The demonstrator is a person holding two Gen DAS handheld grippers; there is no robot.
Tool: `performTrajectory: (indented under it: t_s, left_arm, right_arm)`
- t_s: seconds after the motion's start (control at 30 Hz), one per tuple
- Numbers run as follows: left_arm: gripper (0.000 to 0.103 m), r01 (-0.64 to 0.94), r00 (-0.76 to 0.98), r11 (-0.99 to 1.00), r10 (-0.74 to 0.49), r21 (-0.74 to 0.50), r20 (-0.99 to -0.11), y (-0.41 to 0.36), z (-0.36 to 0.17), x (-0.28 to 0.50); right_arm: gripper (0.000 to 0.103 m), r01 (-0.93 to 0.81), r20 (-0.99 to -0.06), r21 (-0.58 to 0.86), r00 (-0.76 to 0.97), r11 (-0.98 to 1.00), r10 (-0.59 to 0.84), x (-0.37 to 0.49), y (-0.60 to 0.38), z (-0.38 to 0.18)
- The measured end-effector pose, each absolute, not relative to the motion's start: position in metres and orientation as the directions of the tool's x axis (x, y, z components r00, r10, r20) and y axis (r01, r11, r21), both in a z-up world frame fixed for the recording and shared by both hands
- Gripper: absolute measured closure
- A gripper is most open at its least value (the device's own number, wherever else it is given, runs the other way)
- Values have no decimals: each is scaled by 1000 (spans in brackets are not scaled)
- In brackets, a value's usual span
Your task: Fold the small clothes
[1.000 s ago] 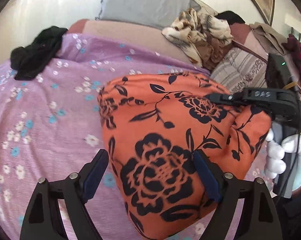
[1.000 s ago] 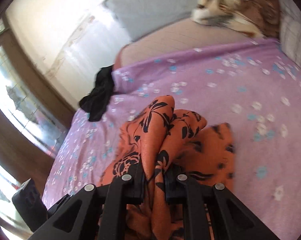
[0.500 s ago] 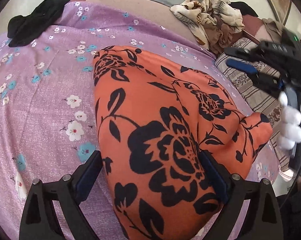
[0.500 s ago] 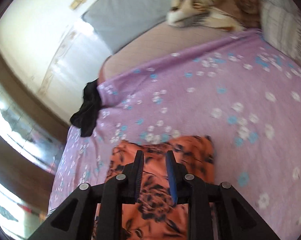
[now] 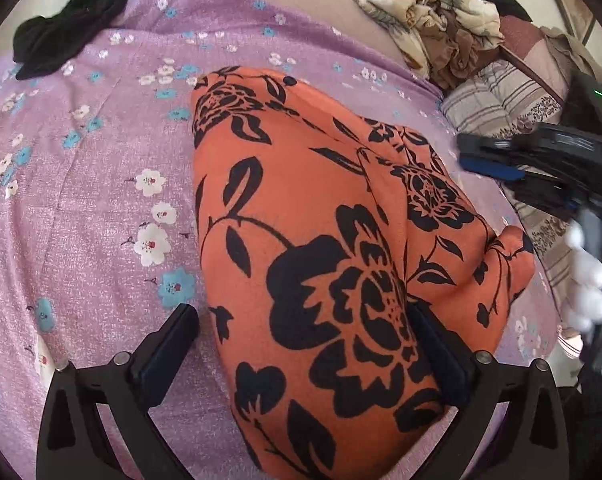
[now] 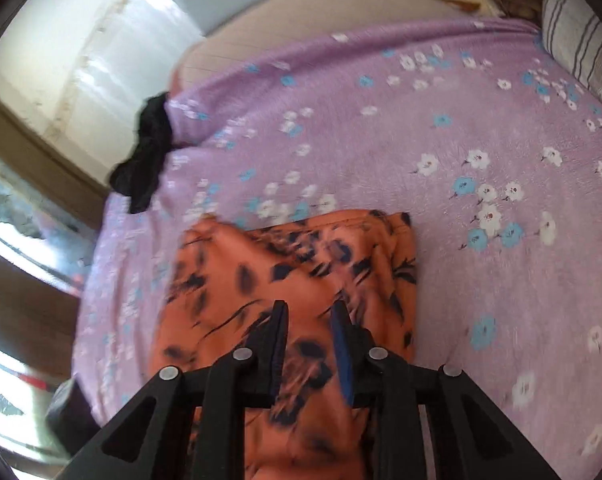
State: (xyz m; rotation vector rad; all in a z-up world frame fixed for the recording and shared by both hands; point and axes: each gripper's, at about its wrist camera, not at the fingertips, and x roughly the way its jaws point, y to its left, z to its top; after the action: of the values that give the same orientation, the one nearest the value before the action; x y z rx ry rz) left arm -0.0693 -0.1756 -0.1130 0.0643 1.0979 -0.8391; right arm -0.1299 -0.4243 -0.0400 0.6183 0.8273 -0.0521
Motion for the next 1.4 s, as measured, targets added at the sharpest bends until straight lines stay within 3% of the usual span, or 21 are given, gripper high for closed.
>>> performTrajectory:
  t_s: [0.1,0.2,0.3,0.47,0.53,0.73,0.87,0.97,1.0,1.17,1.23,1.27,1.3,1.37,1.4]
  left_arm:
    - [0,657,258,696,-568,-290,-782,-167,-92,-64]
    - [0,650,431,745,-522,-148,-736,-155,-75,-64]
    - [0,655,439,751,-471,-86,-765,-159,-85,-63]
    - [0,637,477,769,-445,-51,-758,-161,-89,-67]
    - [0,643,503,765,-435,-12,-747,-162,-91,-74]
    - [0,641,527,767,-422,20,-738,-166,-91,-75]
    - [0,641,526,767,-422,19,-738,-167,-91,-75]
    - [0,645,521,764,-422,19,-742,-168,-91,-74]
    - [0,642,525,767,-415,25,-743,-169,-92,-74]
    - [0,636,525,772,-415,18,-743,-170,-92,-73]
    - [0,632,524,775,-417,11,-742,-169,-92,-74]
    - [0,632,523,775,-419,8,-742,-169,-93,-74]
    - [0,632,521,775,-421,5,-743,-169,-93,-74]
    - [0,630,519,776,-422,-1,-743,-168,-93,-73]
    - [0,629,517,777,-422,-4,-745,-168,-93,-73]
  right_arm:
    - [78,188,-680,467,701,864,215,-161,-394,-25]
    - [79,308,-823,339,555,889,121,-192,-378,-75]
    - [79,313,-778,421,607,852,162,-230,-378,-102]
    - [79,337,-851,341,508,878,136,-247,-357,-116]
    - [79,317,-827,329,552,889,109,-245,-356,-98]
    - [79,249,-645,392,761,886,71,-232,-370,-21]
    - [78,320,-683,374,730,870,24,-190,-391,-39]
    - [72,408,-809,373,583,833,77,-166,-408,-100]
    - [70,407,-768,419,636,812,77,-171,-411,-100]
    - [68,400,-762,416,644,817,73,-166,-411,-94]
    - [64,394,-755,422,652,817,76,-170,-407,-94]
    - [53,371,-747,431,658,823,95,-170,-403,-95]
    - [35,341,-734,447,668,827,122,-168,-401,-97]
    - [23,313,-745,398,658,863,105,-162,-390,-94]
    - [23,312,-764,344,641,886,71,-161,-383,-93]
